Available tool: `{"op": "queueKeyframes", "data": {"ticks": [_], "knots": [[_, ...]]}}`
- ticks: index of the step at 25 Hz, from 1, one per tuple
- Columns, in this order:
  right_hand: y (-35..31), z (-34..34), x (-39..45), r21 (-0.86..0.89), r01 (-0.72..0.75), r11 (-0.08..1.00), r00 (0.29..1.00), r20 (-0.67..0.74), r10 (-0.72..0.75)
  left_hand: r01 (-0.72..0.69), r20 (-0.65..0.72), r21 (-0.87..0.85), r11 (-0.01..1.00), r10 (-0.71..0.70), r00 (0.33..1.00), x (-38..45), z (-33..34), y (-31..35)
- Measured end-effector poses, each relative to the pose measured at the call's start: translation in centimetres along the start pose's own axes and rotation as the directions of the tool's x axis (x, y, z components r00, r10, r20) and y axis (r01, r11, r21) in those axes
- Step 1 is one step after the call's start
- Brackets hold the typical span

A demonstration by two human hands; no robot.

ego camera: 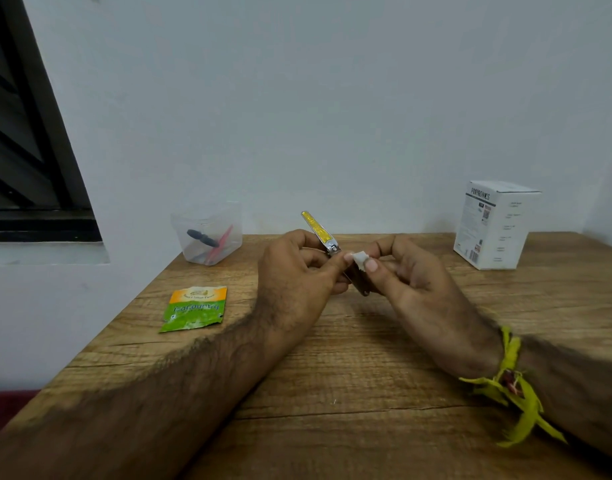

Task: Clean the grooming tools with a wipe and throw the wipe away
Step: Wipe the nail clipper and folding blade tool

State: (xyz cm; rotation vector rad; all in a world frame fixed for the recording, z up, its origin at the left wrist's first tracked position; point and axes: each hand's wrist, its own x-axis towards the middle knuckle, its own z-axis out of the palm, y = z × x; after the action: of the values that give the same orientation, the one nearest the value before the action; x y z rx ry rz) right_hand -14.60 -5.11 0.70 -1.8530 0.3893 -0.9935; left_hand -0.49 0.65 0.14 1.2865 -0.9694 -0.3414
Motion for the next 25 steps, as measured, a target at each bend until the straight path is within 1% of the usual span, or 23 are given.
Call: {"op": "queueKeyframes", "data": {"ticks": [2,4,6,7,9,12,14,17,19,21,25], "knots": [[0.0,-0.1,0.1,0.044,0.002,0.999,1.000,0.022,-0.003,0.064,0.007,-0.091,0.994,-0.064,0.998,0.1,-0.1,-0.1],[0.1,-0.3,0.2,0.039,-0.002,0.999,0.998,0.063,0.000,0.144,0.025,-0.220,0.965,-0.142,0.990,0.3,-0.4,-0.1],[0.3,-0.2,0.2,0.021,-0.021,1.000,0.997,0.079,0.019,0.172,0.036,-0.264,0.949,-0.168,0.985,0.5,-0.5,-0.1],[0.4,-0.2,0.3,0.056,-0.045,0.997,0.998,0.052,0.042,0.173,0.044,-0.269,0.948,-0.167,0.985,0.5,-0.4,0.0],[0.5,-0.4,0.7,0.188,-0.123,0.974,0.990,-0.051,0.135,0.167,0.066,-0.289,0.943,-0.154,0.986,0.4,-0.3,0.1],[1.0,-1.2,1.4,0.346,-0.221,0.912,0.933,-0.198,0.301,0.169,0.073,-0.356,0.919,-0.153,0.986,0.7,-0.6,0.1],[1.4,-1.5,1.7,0.371,-0.226,0.901,0.916,-0.234,0.326,0.188,0.087,-0.398,0.898,-0.167,0.982,0.8,-0.8,-0.1],[1.6,-1.2,1.5,0.269,-0.174,0.947,0.941,-0.239,0.241,0.240,0.151,-0.415,0.877,-0.194,0.969,0.8,-0.8,-0.3],[1.6,-1.2,1.5,0.251,-0.162,0.954,0.948,-0.231,0.221,0.258,0.186,-0.401,0.879,-0.198,0.962,0.9,-0.9,-0.3],[1.7,-1.4,1.6,0.288,-0.185,0.939,0.944,-0.214,0.252,0.256,0.190,-0.374,0.891,-0.197,0.962,0.9,-0.9,-0.3],[1.7,-1.9,2.0,0.419,-0.244,0.875,0.913,-0.206,0.353,0.240,0.149,-0.320,0.916,-0.202,0.968,0.7,-0.7,-0.3]]}}
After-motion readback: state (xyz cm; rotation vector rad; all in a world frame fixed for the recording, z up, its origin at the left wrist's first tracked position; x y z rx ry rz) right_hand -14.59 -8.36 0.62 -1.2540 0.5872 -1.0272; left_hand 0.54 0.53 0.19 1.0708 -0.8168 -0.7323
